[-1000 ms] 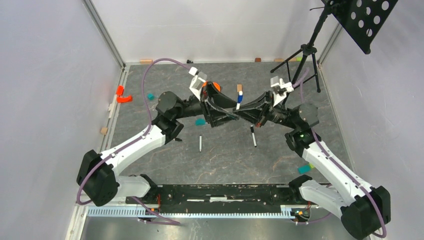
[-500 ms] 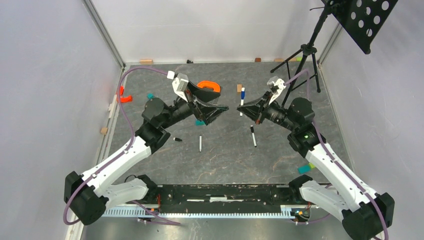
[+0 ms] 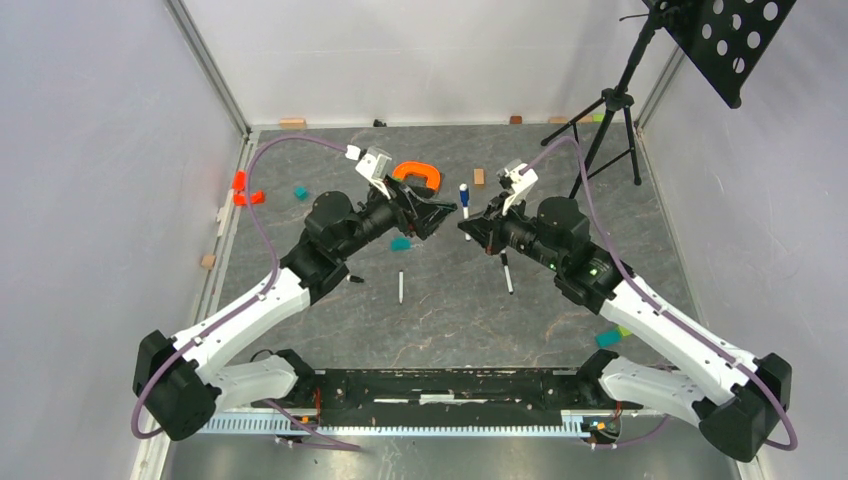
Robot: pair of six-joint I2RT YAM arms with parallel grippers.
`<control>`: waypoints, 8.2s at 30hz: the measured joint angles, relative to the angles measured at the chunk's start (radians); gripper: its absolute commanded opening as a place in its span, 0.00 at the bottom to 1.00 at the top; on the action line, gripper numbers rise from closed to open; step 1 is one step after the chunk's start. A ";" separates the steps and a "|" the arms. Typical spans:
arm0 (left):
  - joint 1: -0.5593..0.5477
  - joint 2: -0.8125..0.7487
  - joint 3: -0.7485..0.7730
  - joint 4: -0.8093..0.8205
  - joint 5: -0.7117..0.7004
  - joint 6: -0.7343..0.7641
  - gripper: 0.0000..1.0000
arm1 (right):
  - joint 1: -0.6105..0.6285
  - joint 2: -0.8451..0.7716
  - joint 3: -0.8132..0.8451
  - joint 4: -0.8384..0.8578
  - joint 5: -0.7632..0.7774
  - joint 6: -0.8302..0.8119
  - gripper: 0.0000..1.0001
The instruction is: Insert the pens into the pen caps
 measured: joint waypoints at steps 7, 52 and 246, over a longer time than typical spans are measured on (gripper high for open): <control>-0.024 0.000 0.000 -0.006 -0.016 0.020 0.76 | 0.033 0.048 0.006 -0.042 0.086 -0.010 0.00; -0.076 0.090 0.082 -0.002 0.083 0.024 0.02 | 0.143 0.014 0.051 -0.126 0.187 -0.080 0.00; -0.026 -0.101 0.006 -0.426 0.256 0.924 0.94 | -0.001 -0.197 -0.280 -0.338 0.711 0.048 0.73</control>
